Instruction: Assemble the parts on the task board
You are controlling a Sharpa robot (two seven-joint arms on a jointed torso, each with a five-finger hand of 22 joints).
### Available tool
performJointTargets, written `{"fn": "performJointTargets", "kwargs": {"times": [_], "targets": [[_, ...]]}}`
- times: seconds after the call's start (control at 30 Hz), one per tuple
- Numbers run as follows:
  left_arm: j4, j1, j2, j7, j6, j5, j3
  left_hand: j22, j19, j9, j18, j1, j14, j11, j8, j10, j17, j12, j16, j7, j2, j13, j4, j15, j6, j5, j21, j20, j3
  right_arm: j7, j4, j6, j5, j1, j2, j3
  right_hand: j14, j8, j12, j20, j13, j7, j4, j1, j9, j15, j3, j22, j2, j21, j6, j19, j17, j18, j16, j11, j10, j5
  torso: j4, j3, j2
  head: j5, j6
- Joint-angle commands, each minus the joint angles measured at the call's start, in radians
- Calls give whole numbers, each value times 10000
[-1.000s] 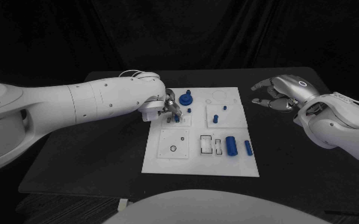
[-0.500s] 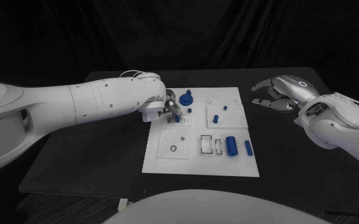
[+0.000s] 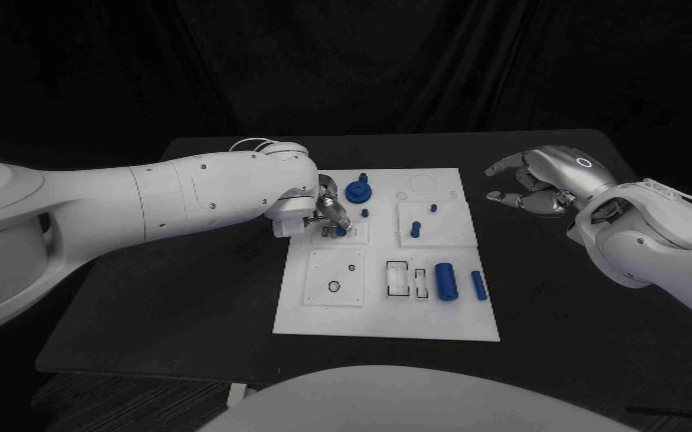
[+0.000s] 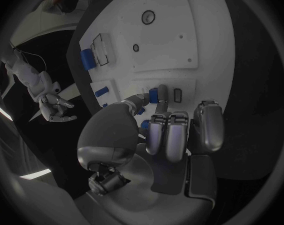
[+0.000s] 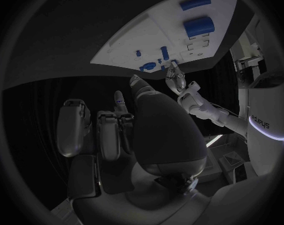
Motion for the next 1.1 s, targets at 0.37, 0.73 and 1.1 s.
{"fn": "performJointTargets", "kwargs": {"times": [0.37, 0.73, 1.1], "targets": [[-21, -67, -15, -6, 160, 18, -27, 568, -132, -157, -9, -429, 1056, 48, -396, 1028, 2627, 35, 27, -3, 132, 2626, 137, 8, -81, -1924, -184, 96, 93, -200, -12, 60, -27, -43, -7, 7, 1065, 54, 26, 50, 2630, -3, -40, -61, -10, 80, -9, 1881, 18, -63, 68, 8, 2635, 16, 26, 69, 1059, -46, 15, -1, -7, 0, -2], [-88, -79, -40, -35, 28, 18, -27, 566, -165, -1058, 22, -2029, 1056, 316, -1257, 1028, 2627, 35, 27, 269, -193, 2626, 1932, 231, -70, -4160, -339, 296, -1894, -209, -20, 81, -26, -53, -1, 7, 1065, 49, 26, 57, 2630, 3, -39, -77, -16, 87, -13, 1880, 24, -64, 78, 9, 2635, 16, 26, 76, 1059, -59, 7, -1, -2, -3, -2], [136, -19, -369, -71, -591, 18, -22, 776, 80, -572, -24, -1753, 1056, 99, -682, 1028, 2627, 35, 27, 5, -21, 2626, 2261, 46, 603, -4155, -205, 160, -2578, -209, -29, 92, -26, -85, -47, 7, 1065, 45, 26, 60, 2630, 6, -36, -92, -20, 90, -19, 1877, 25, -75, 83, 5, 2635, 18, 26, 79, 1059, -64, 7, -1, 1, -12, -2]]}}
